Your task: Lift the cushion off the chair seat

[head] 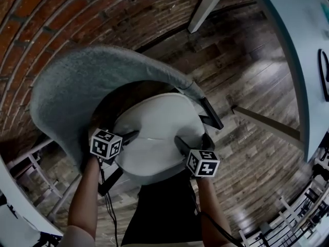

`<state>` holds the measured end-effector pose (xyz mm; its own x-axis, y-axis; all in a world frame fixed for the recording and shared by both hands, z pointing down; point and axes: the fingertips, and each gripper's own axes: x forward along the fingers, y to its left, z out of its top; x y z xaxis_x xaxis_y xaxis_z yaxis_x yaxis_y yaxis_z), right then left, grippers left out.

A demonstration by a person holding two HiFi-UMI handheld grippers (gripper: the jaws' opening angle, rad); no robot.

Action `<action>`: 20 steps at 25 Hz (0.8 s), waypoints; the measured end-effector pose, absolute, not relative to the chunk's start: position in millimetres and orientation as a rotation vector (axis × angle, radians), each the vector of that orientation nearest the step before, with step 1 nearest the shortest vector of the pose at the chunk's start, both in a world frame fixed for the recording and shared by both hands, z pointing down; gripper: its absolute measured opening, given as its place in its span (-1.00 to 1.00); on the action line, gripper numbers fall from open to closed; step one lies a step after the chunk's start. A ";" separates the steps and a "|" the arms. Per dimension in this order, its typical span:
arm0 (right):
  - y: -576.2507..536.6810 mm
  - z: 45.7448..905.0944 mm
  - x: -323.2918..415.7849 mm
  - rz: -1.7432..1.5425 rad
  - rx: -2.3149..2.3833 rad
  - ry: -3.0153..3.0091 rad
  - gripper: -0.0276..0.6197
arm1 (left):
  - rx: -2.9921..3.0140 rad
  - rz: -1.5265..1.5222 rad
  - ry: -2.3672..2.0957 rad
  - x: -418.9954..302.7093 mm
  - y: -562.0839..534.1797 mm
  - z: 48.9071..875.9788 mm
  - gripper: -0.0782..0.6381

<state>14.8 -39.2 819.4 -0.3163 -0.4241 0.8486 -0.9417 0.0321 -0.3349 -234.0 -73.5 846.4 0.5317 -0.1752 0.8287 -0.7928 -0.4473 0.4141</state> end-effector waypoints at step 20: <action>-40.0 794.8 8.4 1.335 1.346 -1.899 0.75 | 1.903 0.998 -0.713 -231.9 -29.0 827.3 0.32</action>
